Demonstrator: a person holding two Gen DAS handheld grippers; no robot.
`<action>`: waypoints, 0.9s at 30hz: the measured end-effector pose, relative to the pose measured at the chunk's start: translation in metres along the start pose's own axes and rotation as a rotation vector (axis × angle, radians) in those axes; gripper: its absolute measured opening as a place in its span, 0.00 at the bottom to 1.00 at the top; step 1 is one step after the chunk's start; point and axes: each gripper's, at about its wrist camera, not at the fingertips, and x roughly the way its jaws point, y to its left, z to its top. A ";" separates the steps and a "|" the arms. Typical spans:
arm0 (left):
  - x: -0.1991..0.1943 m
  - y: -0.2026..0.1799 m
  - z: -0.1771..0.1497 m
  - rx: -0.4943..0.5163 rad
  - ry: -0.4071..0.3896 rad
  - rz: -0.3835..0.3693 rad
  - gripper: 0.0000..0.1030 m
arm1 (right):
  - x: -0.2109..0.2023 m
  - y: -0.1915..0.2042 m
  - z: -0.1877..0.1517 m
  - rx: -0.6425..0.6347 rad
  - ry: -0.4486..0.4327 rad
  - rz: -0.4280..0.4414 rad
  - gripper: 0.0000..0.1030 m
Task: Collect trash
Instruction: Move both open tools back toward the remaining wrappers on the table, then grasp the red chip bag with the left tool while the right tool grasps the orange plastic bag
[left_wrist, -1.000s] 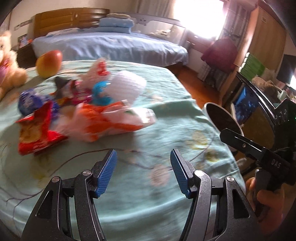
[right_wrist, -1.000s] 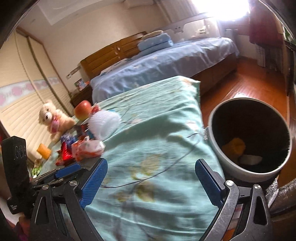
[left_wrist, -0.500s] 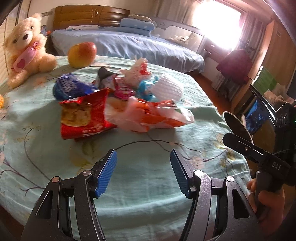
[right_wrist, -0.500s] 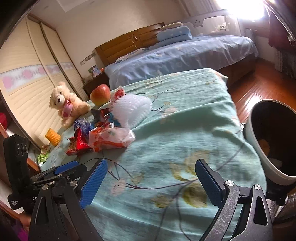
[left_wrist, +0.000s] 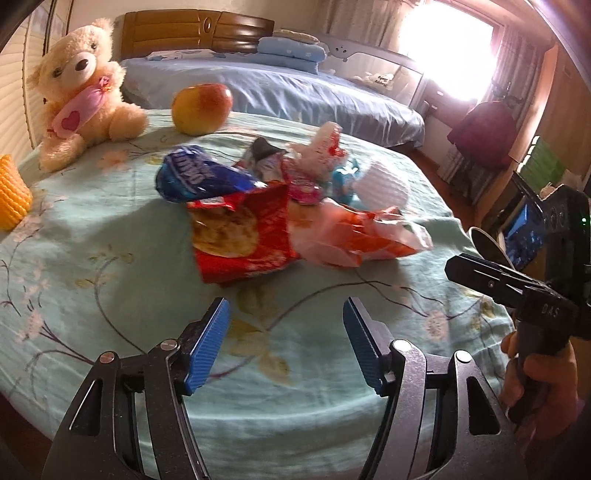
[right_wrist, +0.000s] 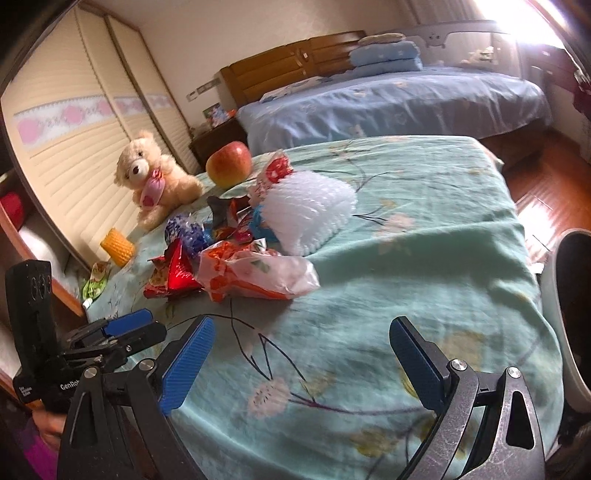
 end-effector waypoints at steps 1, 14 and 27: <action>0.001 0.005 0.002 -0.004 0.002 -0.001 0.64 | 0.003 0.001 0.002 -0.009 0.007 0.002 0.94; 0.019 0.038 0.030 -0.024 0.049 -0.101 0.64 | 0.043 0.015 0.025 -0.097 0.092 0.029 0.94; 0.033 0.020 0.027 0.032 0.069 -0.121 0.03 | 0.053 0.020 0.021 -0.102 0.111 0.020 0.51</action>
